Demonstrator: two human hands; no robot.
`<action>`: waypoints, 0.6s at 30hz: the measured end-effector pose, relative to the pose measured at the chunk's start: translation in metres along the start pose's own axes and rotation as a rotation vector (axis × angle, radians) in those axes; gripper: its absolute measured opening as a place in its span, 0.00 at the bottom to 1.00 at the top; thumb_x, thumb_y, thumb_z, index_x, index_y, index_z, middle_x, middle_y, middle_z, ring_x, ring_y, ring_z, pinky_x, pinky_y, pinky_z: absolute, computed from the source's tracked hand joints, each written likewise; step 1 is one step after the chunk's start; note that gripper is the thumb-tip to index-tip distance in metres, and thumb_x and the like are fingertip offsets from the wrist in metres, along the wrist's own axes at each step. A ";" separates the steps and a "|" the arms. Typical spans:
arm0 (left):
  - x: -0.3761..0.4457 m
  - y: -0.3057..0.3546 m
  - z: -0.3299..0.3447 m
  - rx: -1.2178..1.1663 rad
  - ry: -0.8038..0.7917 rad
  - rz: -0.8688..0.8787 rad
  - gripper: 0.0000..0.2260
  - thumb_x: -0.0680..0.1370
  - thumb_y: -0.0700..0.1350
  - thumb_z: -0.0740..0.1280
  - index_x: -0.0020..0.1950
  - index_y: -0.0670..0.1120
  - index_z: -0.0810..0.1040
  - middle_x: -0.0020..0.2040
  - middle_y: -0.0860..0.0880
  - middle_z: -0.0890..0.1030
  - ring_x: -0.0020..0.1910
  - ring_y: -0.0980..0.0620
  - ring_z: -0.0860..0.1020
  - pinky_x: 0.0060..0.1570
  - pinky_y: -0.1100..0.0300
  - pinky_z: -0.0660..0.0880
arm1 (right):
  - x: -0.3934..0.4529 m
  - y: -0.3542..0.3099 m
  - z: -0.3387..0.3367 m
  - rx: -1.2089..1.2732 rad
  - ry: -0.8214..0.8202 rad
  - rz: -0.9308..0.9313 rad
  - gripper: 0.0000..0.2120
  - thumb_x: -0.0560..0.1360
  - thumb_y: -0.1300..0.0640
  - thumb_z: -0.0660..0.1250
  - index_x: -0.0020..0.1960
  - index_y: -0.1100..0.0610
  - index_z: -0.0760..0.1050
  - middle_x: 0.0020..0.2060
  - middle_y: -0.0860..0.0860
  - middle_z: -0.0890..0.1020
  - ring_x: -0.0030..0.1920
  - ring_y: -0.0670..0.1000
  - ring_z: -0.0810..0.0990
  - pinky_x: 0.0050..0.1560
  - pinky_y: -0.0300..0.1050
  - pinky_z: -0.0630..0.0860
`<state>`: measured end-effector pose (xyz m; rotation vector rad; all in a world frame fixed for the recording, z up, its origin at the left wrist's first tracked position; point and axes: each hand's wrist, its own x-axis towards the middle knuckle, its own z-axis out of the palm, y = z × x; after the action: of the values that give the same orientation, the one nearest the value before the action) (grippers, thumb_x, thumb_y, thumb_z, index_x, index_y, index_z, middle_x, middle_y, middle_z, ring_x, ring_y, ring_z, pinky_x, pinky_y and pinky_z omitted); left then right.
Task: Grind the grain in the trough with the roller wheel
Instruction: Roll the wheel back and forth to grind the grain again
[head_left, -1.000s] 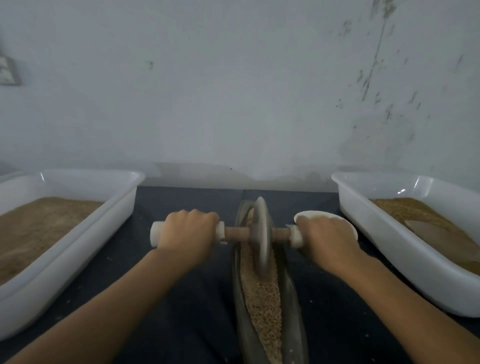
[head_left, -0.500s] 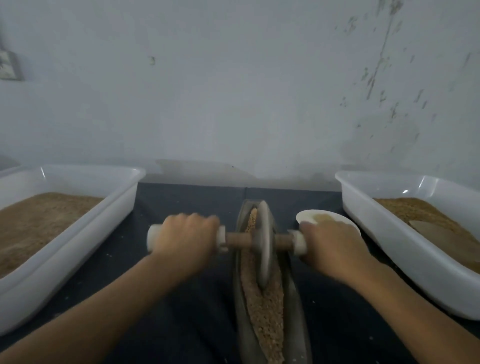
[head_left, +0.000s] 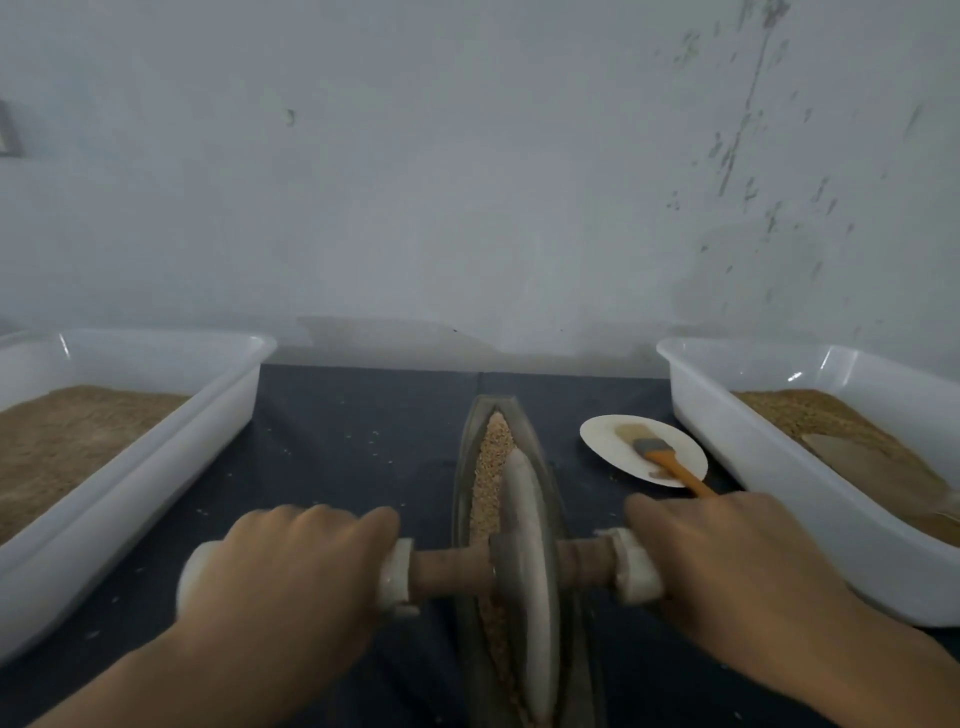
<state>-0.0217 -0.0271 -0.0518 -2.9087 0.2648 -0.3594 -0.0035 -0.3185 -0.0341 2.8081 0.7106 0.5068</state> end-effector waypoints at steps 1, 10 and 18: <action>-0.003 0.001 -0.004 0.026 -0.002 0.004 0.14 0.70 0.67 0.59 0.41 0.60 0.58 0.36 0.57 0.70 0.34 0.55 0.66 0.32 0.57 0.59 | -0.002 -0.001 -0.001 -0.005 -0.072 0.009 0.21 0.66 0.43 0.71 0.42 0.42 0.57 0.31 0.43 0.67 0.31 0.43 0.66 0.34 0.39 0.70; 0.103 -0.003 0.029 -0.031 0.125 -0.096 0.11 0.74 0.59 0.66 0.43 0.56 0.65 0.37 0.56 0.72 0.34 0.52 0.70 0.35 0.57 0.65 | 0.086 0.018 0.054 -0.094 0.089 0.204 0.19 0.70 0.47 0.69 0.41 0.47 0.57 0.30 0.45 0.67 0.28 0.48 0.62 0.28 0.42 0.52; 0.065 -0.002 0.024 -0.010 0.058 -0.037 0.12 0.74 0.60 0.63 0.42 0.57 0.62 0.35 0.56 0.71 0.35 0.53 0.71 0.36 0.57 0.65 | 0.053 0.013 0.040 -0.035 0.011 0.135 0.15 0.69 0.47 0.69 0.43 0.47 0.61 0.35 0.46 0.73 0.37 0.49 0.73 0.35 0.44 0.62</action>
<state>0.0472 -0.0339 -0.0598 -2.9192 0.2218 -0.4499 0.0605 -0.3076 -0.0526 2.8354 0.5117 0.5519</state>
